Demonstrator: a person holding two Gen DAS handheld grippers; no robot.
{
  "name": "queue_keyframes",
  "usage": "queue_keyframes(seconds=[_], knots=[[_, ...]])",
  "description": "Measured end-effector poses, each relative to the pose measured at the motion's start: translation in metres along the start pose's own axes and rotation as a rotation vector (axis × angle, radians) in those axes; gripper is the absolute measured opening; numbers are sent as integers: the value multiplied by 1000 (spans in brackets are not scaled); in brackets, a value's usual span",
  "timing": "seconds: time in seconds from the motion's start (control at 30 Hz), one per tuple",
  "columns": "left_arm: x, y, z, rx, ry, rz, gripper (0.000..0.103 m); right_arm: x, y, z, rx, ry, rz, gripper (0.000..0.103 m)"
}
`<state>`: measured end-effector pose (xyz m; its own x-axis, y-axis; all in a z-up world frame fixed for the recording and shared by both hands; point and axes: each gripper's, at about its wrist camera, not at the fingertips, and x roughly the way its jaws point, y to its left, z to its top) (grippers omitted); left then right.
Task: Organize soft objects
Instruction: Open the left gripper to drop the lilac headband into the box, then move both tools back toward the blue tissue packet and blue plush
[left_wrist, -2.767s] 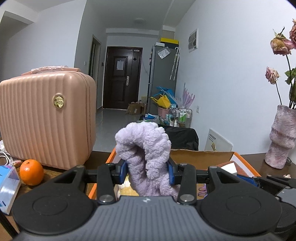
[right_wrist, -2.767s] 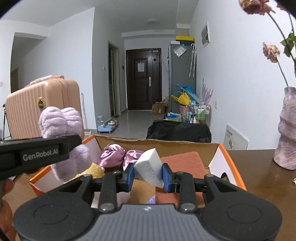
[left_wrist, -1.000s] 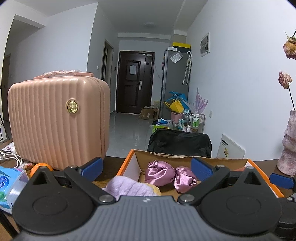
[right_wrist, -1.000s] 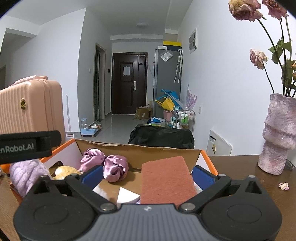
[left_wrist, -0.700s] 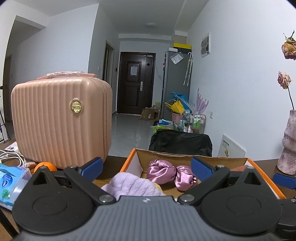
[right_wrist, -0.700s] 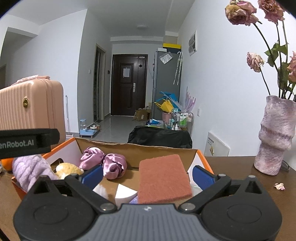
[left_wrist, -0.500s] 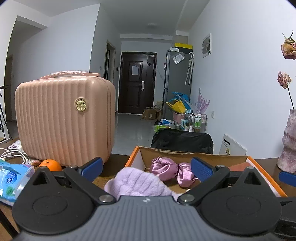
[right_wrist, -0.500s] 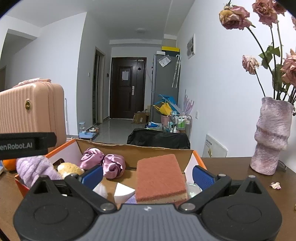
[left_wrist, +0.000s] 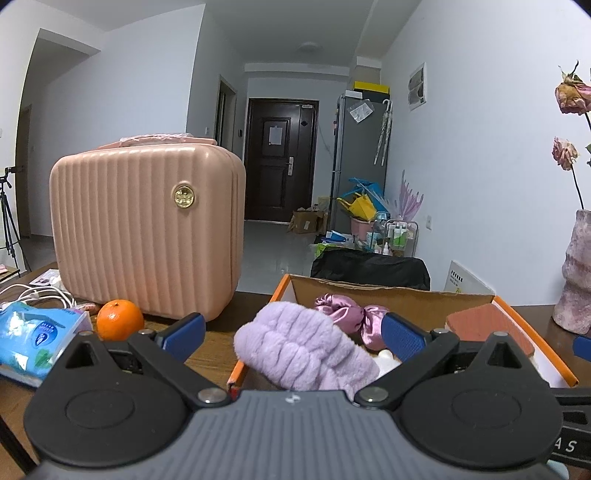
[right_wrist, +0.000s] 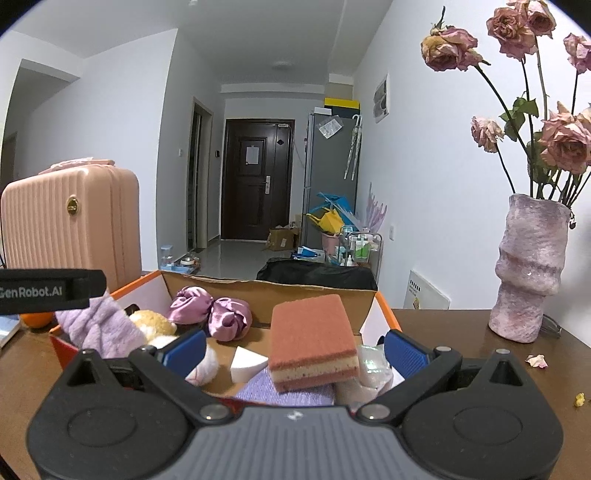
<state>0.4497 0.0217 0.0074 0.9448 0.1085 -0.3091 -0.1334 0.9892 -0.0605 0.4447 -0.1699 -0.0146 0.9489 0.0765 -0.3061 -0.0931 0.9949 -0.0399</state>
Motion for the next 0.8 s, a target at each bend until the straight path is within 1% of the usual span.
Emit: queue_keyframes(seconds=[0.23,0.8], knots=[[-10,4,-4,6,8,0,103,-17,-4,-7,3,-2,5,103],[-49,3,-24,32,38,-18,103,-58,-19,-29,-2,20,4,103]])
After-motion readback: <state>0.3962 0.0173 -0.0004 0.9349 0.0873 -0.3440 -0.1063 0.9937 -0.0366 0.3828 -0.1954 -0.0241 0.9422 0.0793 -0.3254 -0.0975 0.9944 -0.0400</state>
